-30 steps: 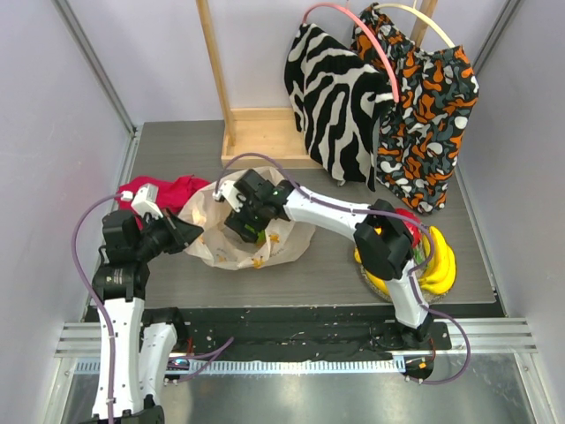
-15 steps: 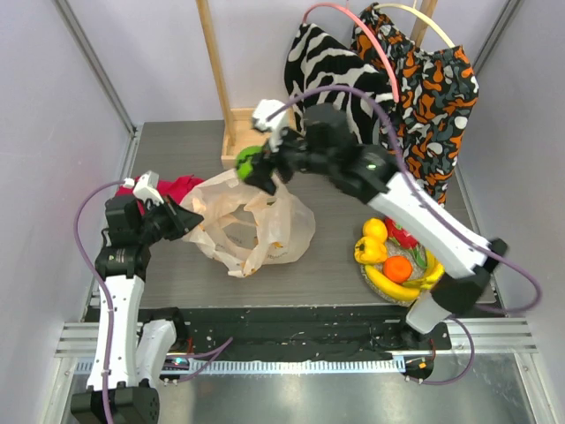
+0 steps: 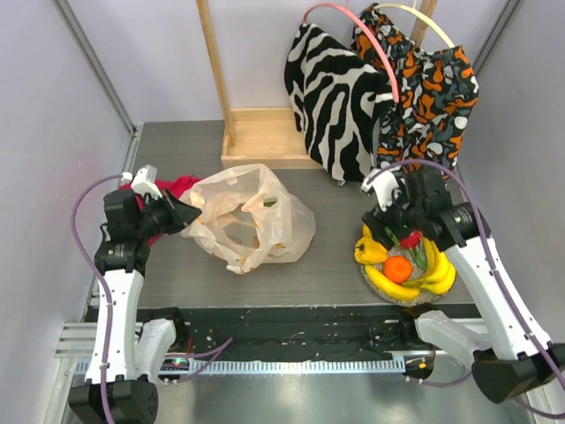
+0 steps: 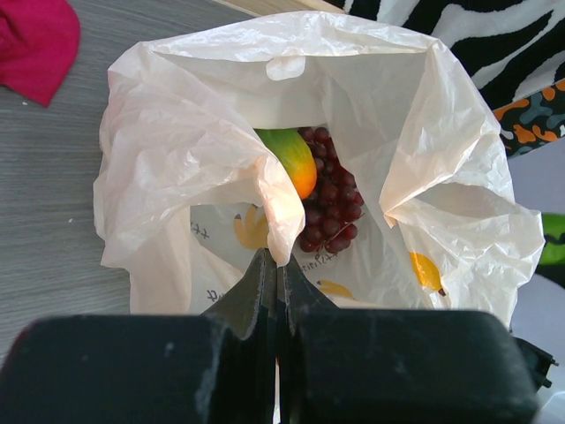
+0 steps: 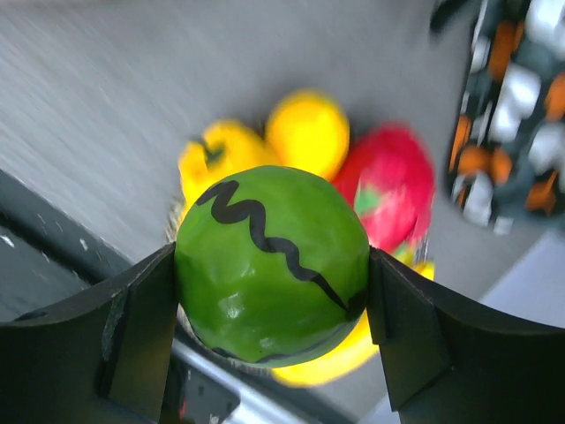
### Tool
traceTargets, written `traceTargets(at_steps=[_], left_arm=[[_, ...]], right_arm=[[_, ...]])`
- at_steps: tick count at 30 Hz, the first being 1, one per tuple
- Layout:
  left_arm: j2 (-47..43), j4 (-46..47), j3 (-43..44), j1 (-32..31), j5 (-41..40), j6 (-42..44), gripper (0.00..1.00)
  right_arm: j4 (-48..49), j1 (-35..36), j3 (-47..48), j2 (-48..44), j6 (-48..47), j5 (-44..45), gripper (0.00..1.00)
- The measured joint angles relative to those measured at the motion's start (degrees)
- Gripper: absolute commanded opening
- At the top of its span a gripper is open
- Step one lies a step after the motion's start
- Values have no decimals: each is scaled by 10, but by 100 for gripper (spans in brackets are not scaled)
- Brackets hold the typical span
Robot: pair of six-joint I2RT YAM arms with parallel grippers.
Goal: Take the fake fruits out of the plastic bag
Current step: Place the fake fruit on the plate.
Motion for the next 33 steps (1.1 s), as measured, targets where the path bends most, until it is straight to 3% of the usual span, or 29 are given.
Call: traceTargets(at_steps=[6,14,17,18,21,22,24,25,30,33], left_arm=[[9,0,5,0,0,1,0],[10,6,7,0,0,-1,0],[6,8,7,0,0,-2,0],[4,8,7,0,0,-2,0],[0,9,7,0,0,-2,0],[0,10,7,0,0,-2,0],[0,13,7,0,0,-2,0],[0,13,7,0,1,-2,0],[0,12,7,0,15,-1,0],[-4,3,7,0,30,1,0]], right_arm=[[-69,-68,-98,-61,-52,53,25],[-85,-126,-154,-61,-116,110,27],[-75,-158,-166,-39,-142,126,42],[-70,-165,-169,-31,-148,129,57],[-47,-190,-178,-5,-167,133,74],[-41,-195,-178,0,-172,133,85],[-38,-198,-172,4,-177,123,88],[-43,-198,-162,7,-181,113,98],[-124,-192,15,48,-202,-18,100],[-134,-135,150,66,-186,-92,100]])
